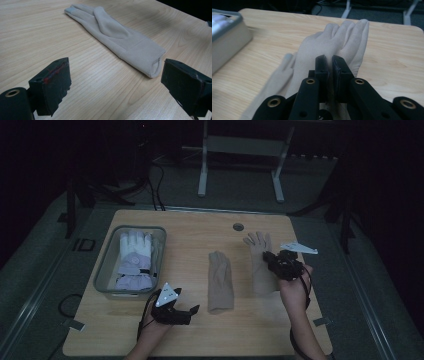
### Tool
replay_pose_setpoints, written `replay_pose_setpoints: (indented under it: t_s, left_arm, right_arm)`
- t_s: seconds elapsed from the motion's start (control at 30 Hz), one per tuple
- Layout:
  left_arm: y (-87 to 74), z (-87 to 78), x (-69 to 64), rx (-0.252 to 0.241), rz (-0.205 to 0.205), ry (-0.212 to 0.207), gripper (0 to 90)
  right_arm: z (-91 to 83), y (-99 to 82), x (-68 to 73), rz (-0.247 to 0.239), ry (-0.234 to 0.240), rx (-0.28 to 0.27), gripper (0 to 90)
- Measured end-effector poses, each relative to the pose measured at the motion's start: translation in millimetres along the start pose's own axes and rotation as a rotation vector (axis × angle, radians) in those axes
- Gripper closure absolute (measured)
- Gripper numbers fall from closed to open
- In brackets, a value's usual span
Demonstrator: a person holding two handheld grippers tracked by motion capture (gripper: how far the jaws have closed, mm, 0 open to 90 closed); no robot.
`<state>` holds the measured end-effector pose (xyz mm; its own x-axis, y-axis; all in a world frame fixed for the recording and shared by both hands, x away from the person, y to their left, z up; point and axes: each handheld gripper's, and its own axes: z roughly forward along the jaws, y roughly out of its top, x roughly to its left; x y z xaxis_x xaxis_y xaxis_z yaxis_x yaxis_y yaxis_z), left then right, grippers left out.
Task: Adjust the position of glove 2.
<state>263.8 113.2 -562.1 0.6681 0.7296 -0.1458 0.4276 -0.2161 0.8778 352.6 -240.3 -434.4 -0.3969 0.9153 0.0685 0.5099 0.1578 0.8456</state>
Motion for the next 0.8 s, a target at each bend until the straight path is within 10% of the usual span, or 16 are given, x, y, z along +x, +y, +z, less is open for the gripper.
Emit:
replay_pose_setpoints:
  t_s: [0.8]
  left_arm:
    - [1.1, -4.7, 0.9, -0.016, 0.008, 0.007, 9.5]
  right_arm:
    - [62.4, -19.1, 87.3, 0.016, 0.096, 0.053, 83.6]
